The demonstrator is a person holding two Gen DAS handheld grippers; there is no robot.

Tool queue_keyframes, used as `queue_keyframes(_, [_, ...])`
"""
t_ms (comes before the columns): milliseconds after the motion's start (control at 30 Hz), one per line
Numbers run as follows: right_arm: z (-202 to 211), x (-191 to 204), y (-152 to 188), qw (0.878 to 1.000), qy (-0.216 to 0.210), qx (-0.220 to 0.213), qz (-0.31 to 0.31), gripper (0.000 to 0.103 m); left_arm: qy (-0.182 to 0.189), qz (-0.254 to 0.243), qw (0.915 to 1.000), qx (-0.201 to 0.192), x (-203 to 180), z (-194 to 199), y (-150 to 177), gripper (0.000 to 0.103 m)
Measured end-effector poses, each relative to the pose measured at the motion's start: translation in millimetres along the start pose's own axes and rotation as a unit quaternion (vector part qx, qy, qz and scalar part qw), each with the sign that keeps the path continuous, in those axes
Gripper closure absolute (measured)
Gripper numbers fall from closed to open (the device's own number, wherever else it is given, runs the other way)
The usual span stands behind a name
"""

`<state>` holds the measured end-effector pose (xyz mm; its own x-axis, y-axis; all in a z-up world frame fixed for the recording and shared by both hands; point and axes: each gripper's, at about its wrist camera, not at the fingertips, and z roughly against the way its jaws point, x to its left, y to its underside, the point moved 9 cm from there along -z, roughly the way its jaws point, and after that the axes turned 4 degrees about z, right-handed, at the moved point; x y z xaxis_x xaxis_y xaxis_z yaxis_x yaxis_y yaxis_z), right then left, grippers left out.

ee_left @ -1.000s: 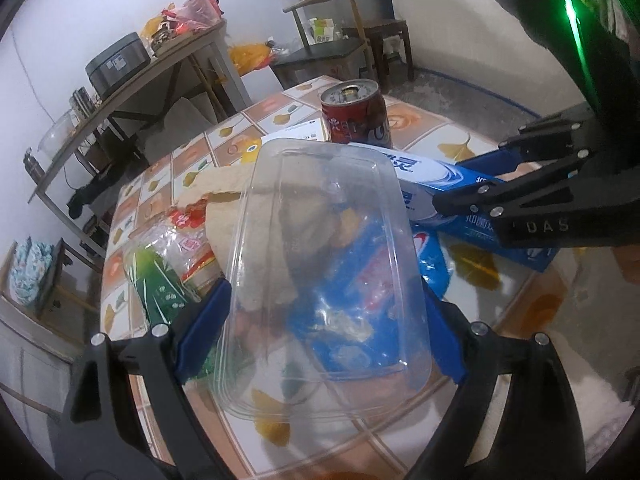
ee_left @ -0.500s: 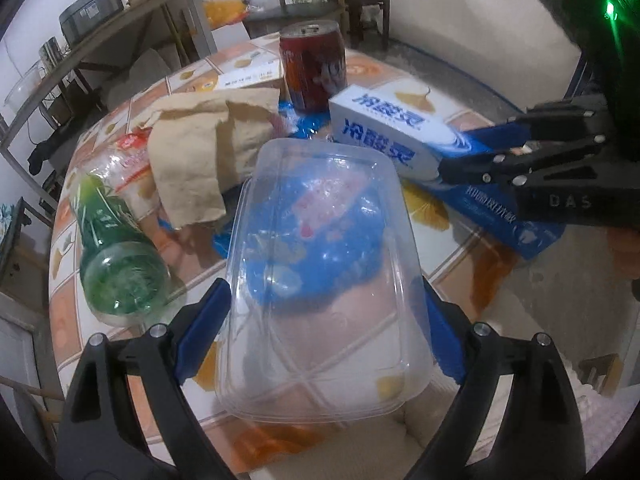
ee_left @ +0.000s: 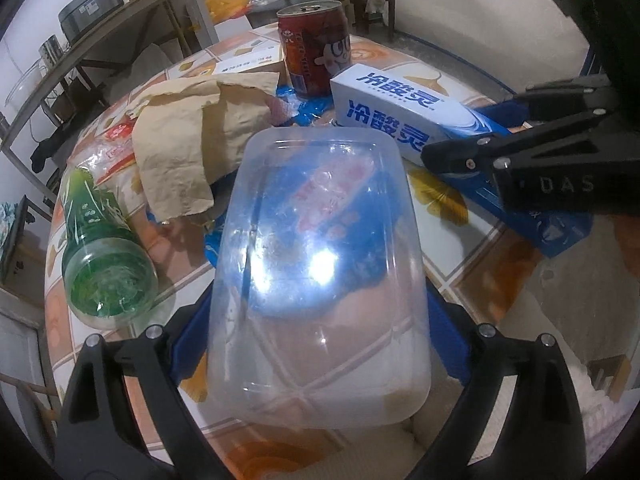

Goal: Collect trash
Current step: 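Lift the clear plastic box and toothpaste box off the table with both tools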

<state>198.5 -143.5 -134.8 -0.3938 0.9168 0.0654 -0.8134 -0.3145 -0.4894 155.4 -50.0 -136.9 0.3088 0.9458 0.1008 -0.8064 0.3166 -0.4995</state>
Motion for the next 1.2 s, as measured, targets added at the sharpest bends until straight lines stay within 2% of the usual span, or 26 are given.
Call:
queue_keyframes(400, [11,-5,1,1.0,0.014,-0.019,-0.016,0.069,-0.008,-0.008,0.9999,-0.013,1,12,6,0.016])
queue_keyframes(1200, [41,-4,6,0.998,0.014,-0.049,-0.023,0.069,-0.024,-0.007,0.999,-0.036,0,37,9,0.016])
